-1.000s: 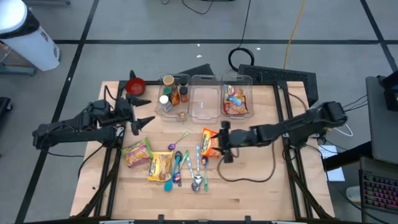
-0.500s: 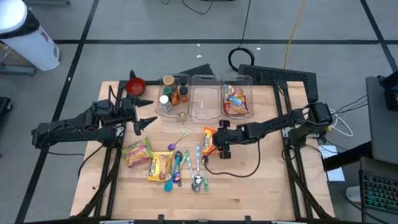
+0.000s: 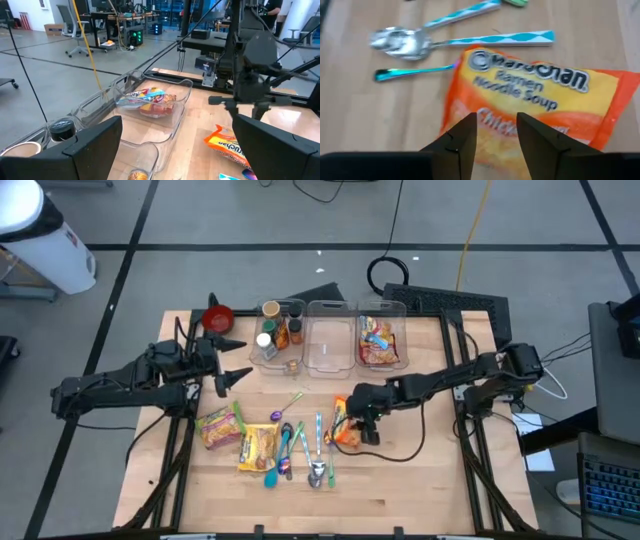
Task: Pick & Place Food Item
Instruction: Put the orange noodle pack into the right transparent bin
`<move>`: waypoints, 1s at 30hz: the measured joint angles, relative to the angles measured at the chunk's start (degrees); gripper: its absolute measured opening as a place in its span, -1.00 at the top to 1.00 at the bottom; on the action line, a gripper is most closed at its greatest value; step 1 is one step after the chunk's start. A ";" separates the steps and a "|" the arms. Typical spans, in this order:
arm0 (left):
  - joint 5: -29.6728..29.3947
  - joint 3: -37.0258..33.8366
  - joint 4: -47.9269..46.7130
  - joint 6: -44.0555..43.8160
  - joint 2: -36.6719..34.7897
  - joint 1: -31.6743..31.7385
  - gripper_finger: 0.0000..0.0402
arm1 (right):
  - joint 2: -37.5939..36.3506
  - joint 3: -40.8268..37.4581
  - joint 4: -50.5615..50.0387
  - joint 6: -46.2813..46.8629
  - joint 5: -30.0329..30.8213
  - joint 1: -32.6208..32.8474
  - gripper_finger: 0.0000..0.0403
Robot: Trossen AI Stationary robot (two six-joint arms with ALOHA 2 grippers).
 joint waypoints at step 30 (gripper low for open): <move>0.09 0.00 -0.09 -2.01 0.74 0.00 -0.93 | -19.52 -29.32 18.16 21.59 11.08 0.10 0.06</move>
